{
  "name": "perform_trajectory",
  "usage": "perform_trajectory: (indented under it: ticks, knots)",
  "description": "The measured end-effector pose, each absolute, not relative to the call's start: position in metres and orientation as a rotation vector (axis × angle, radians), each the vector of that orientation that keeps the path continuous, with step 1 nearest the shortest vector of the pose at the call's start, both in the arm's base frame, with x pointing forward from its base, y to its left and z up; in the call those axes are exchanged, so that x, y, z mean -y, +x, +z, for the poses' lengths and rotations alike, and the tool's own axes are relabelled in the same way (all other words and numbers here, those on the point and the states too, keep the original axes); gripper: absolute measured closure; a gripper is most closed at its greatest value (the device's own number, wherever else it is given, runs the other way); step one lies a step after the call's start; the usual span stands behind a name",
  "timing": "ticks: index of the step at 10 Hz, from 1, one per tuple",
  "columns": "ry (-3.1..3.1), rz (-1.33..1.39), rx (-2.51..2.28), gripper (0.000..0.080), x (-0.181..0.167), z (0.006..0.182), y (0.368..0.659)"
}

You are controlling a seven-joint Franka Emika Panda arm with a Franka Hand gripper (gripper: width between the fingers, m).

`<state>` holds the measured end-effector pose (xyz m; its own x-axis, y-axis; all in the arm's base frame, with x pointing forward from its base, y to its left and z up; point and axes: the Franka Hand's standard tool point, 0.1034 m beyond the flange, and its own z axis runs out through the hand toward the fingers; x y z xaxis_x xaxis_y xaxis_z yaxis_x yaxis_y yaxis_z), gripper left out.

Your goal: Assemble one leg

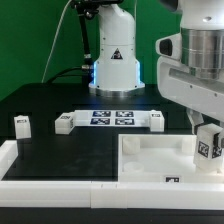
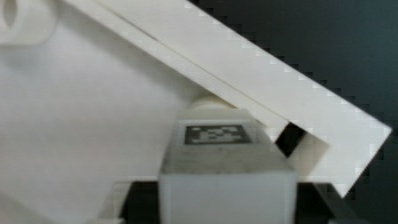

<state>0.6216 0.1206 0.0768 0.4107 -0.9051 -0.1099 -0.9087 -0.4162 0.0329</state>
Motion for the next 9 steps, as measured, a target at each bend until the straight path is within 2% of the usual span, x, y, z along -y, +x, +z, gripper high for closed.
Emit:
perform_trajectory:
  ticks: [2, 4, 6, 7, 9]
  knots:
    - [-2.474, 0.181, -1.880, 0.0508, -0.1208, 0.0769, 0.6220]
    - [-2.500, 0.180, -1.842, 0.0508, -0.1211, 0.0769, 0.6219]
    - [-2.574, 0.179, -1.726, 0.0190, -0.1205, 0.0781, 0.6229]
    - [-2.632, 0.165, -1.608, 0.0159, -0.1193, 0.0781, 0.6250]
    - [-2.853, 0.153, -1.155, 0.0159, -0.1215, 0.0769, 0.6232]
